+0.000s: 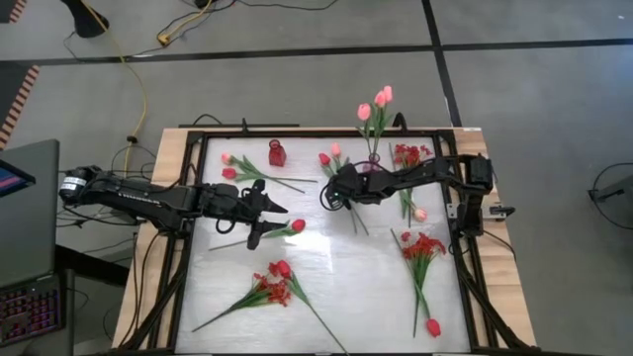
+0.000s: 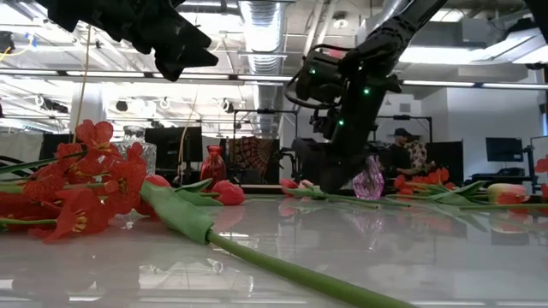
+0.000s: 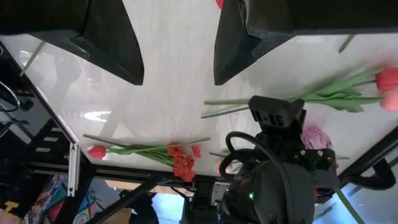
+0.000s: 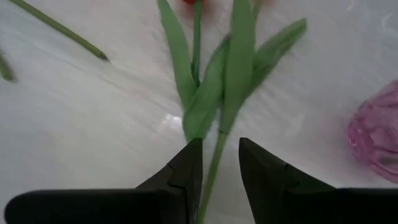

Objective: Sort flowers into vase by color
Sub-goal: Put the pink tulip into the purple vase

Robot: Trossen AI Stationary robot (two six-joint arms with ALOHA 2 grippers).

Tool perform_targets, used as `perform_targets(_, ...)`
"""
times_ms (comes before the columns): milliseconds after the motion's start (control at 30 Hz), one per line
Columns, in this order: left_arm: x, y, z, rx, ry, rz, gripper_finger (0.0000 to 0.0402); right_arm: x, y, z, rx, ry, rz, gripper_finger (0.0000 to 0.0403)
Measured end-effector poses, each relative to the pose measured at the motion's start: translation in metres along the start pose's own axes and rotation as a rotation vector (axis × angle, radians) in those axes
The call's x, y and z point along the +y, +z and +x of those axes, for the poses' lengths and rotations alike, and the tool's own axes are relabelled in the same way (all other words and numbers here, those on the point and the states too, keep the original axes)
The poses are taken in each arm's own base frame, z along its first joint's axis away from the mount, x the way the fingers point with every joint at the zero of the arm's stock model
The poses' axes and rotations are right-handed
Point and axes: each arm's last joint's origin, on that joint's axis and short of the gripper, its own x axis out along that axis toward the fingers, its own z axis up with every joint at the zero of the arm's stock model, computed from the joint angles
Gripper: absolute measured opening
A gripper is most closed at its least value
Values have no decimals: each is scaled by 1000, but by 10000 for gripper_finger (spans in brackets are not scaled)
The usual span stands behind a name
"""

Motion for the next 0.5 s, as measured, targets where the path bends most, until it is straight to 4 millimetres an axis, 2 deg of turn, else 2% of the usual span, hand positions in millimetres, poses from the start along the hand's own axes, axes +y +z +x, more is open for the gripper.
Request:
perform_targets(200,0,0,0,0,0,0,183,-6,-10,5,13,-15,20,131)
perform_targets(500,0,0,0,-1,0,-1,183,0,-20,4,-6,31,14,131)
